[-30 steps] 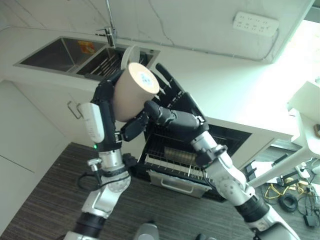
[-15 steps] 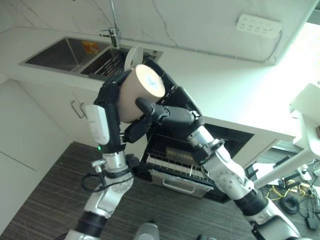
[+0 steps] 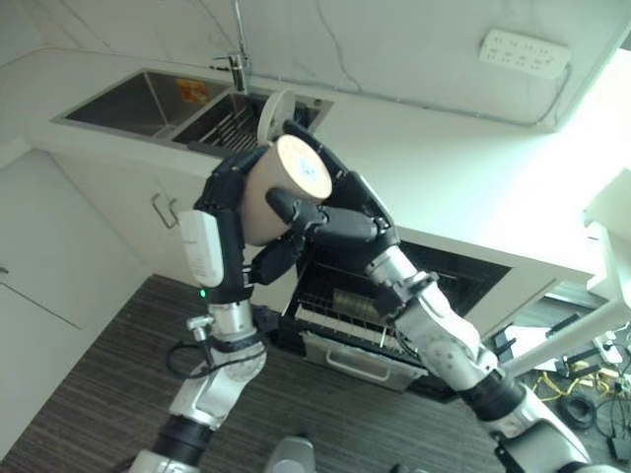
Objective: Place the dishes in the dishwasher.
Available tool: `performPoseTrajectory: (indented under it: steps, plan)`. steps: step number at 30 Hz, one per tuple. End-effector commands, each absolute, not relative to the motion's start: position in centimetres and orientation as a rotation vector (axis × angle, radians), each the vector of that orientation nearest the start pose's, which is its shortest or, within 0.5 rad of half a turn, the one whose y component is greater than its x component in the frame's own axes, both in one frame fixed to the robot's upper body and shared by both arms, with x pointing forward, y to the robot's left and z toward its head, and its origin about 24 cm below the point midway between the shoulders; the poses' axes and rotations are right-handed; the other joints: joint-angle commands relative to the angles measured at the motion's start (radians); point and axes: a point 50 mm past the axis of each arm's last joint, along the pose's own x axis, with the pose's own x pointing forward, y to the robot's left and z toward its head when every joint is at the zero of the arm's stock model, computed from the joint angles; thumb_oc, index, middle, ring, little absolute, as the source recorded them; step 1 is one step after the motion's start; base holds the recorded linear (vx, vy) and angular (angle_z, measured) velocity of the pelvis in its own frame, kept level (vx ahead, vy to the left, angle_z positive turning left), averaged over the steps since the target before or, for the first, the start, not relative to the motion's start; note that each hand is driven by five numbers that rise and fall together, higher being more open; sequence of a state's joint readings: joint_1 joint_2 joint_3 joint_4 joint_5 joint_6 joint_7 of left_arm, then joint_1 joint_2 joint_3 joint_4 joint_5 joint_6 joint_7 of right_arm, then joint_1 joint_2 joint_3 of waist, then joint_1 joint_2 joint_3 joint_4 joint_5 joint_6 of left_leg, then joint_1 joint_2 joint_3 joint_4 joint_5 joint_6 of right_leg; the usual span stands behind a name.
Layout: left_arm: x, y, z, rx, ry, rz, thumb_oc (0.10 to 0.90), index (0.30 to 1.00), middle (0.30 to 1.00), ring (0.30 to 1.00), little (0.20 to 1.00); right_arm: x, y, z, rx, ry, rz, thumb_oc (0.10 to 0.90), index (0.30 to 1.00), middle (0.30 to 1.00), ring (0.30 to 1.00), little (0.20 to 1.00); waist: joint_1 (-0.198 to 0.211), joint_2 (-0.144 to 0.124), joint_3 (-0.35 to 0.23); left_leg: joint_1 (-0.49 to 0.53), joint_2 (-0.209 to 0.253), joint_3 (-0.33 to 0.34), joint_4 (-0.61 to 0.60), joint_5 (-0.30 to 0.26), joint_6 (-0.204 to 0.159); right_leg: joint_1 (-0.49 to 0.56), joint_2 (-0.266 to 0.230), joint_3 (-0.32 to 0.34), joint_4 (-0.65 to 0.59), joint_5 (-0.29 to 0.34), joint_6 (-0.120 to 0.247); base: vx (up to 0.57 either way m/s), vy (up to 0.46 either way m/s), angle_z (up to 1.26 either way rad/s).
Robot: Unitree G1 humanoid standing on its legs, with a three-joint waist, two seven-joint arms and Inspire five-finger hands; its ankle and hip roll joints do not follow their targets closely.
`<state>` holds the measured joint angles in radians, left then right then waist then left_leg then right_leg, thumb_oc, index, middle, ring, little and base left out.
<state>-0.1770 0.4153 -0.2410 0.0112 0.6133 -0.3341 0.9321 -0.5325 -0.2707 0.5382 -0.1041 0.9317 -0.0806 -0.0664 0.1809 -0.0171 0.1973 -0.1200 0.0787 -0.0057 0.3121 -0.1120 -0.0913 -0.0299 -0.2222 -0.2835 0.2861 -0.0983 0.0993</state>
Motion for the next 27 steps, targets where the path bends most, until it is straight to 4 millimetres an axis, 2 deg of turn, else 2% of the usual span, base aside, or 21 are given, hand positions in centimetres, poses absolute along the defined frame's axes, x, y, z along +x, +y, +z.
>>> performPoseTrajectory:
  steps: [1, 8, 15, 17, 18, 24, 27]
  plan:
    - [25.4, 13.6, 16.2, 0.607, -1.152, 0.334, 0.400, 0.300, 0.300, 0.300, 0.300, 27.6, -1.2, 22.7, 0.562, -0.486, 0.847, 0.400, 0.300, 0.300, 0.300, 0.300, 0.026, -0.016, -0.082, 0.040, 0.073, 0.060, -0.012, -0.109, 0.008, -0.013, -0.101, 0.004, 0.014, -0.075, 0.085, 0.00, 0.000, 0.00]
    - [25.4, 12.9, 16.9, 0.566, -1.157, 0.308, 0.400, 0.300, 0.300, 0.300, 0.300, 28.0, -0.9, 22.0, 0.500, -0.494, 0.801, 0.400, 0.300, 0.300, 0.300, 0.300, 0.026, -0.016, -0.081, 0.045, 0.070, 0.061, -0.012, -0.108, 0.009, -0.007, -0.101, 0.003, 0.014, -0.074, 0.084, 0.00, 0.000, 0.00]
    - [25.5, 12.2, 16.8, 0.487, -1.130, 0.261, 0.400, 0.300, 0.300, 0.300, 0.300, 27.9, -1.5, 22.7, 0.539, -0.555, 0.755, 0.400, 0.300, 0.300, 0.300, 0.300, 0.022, -0.016, -0.076, 0.049, 0.069, 0.058, -0.012, -0.110, 0.011, -0.004, -0.099, 0.003, 0.014, -0.073, 0.083, 0.00, 0.001, 0.01]
    - [25.5, 11.8, 16.6, 0.485, -1.107, 0.227, 0.722, 0.782, 0.782, 0.782, 0.782, 28.1, -2.2, 23.2, 0.577, -0.589, 0.701, 0.400, 0.300, 0.300, 0.300, 0.300, 0.020, -0.015, -0.074, 0.052, 0.068, 0.058, -0.012, -0.112, 0.012, -0.002, -0.098, 0.004, 0.014, -0.074, 0.081, 0.01, 0.006, 0.02]
    - [25.6, 11.8, 16.5, 0.487, -1.089, 0.220, 0.800, 0.900, 0.900, 0.900, 0.900, 28.2, -2.6, 23.3, 0.593, -0.605, 0.675, 0.400, 0.300, 0.300, 0.300, 0.300, 0.018, -0.014, -0.074, 0.053, 0.069, 0.060, -0.012, -0.113, 0.013, -0.001, -0.098, 0.004, 0.014, -0.074, 0.081, 0.00, 0.000, 0.00]
    - [25.9, 12.4, 15.1, 0.506, -0.966, 0.130, 0.800, 0.900, 0.900, 0.900, 0.900, 28.5, -7.3, 23.9, 0.723, -0.693, 0.445, 0.400, 0.300, 0.300, 0.300, 0.300, -0.004, -0.006, -0.069, 0.060, 0.072, 0.073, -0.012, -0.118, 0.017, -0.002, -0.096, 0.012, 0.014, -0.073, 0.079, 0.00, 0.000, 0.00]
    - [26.5, 13.1, 14.0, 0.289, -0.725, -0.073, 0.800, 0.900, 0.900, 0.900, 0.900, 28.3, -10.5, 23.4, 0.760, -0.726, 0.311, 0.400, 0.300, 0.300, 0.300, 0.300, -0.024, 0.003, -0.070, 0.062, 0.075, 0.088, -0.012, -0.120, 0.021, -0.007, -0.093, 0.021, 0.014, -0.073, 0.079, 0.00, 0.027, -0.01]
